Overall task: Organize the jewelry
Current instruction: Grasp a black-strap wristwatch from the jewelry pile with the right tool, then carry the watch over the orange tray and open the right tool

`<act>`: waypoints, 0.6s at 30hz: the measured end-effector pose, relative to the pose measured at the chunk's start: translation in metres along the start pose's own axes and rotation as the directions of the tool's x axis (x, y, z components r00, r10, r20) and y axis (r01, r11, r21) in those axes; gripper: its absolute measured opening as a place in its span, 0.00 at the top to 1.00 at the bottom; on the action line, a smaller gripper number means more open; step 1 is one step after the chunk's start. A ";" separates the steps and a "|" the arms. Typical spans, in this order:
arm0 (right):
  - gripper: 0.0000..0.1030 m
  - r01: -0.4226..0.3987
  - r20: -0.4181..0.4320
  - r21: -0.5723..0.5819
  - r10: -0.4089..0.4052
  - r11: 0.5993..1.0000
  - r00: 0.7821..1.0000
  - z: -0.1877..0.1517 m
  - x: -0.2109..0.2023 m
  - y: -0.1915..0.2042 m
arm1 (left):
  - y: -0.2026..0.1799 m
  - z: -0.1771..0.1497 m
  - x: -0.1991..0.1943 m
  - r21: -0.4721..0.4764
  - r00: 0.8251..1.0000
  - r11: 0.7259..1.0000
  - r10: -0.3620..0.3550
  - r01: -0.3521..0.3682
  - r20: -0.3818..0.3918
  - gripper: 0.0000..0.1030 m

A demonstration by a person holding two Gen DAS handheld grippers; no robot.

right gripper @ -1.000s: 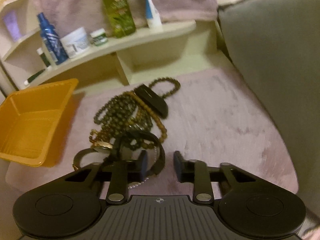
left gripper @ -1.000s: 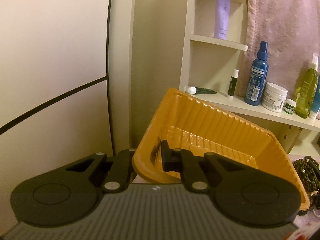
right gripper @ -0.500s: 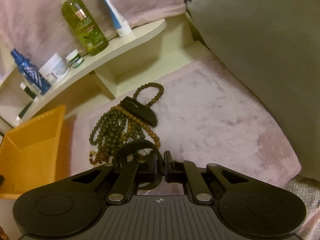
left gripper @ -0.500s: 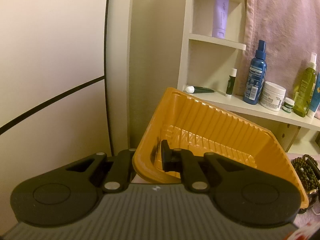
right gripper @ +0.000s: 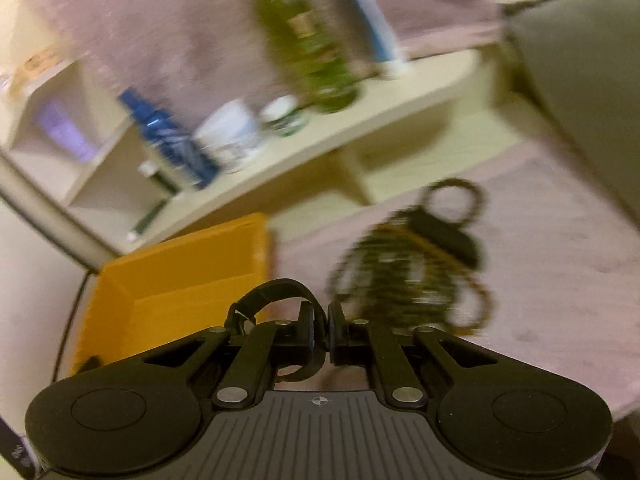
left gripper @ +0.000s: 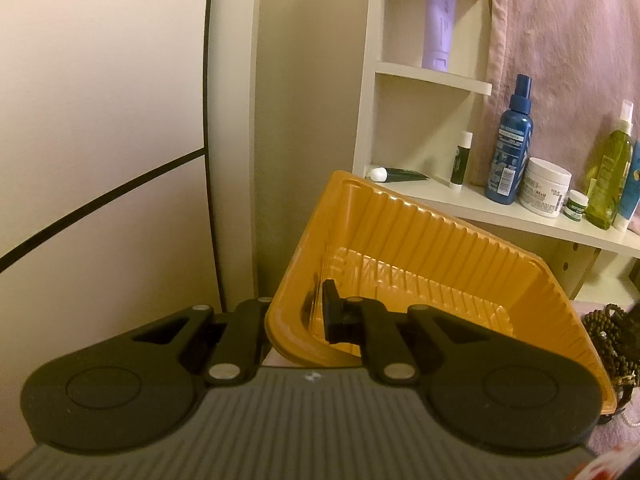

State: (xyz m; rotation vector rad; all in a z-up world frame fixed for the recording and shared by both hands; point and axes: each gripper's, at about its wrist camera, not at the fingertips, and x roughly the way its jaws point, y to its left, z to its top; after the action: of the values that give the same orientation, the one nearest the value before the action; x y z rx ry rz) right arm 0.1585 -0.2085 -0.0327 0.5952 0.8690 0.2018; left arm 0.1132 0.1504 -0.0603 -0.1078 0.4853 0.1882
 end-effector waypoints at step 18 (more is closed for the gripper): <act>0.91 0.042 -0.138 -0.232 -0.076 0.972 0.987 -0.026 0.098 0.068 | -0.001 0.003 0.003 0.011 1.000 1.000 0.003 -0.003 -0.028 0.91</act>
State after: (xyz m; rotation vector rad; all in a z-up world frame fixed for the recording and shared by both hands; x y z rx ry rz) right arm 0.2063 -0.1028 -0.0715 0.3416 0.9887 0.2897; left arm 0.1176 0.1503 -0.0594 -0.0993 0.5139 0.1873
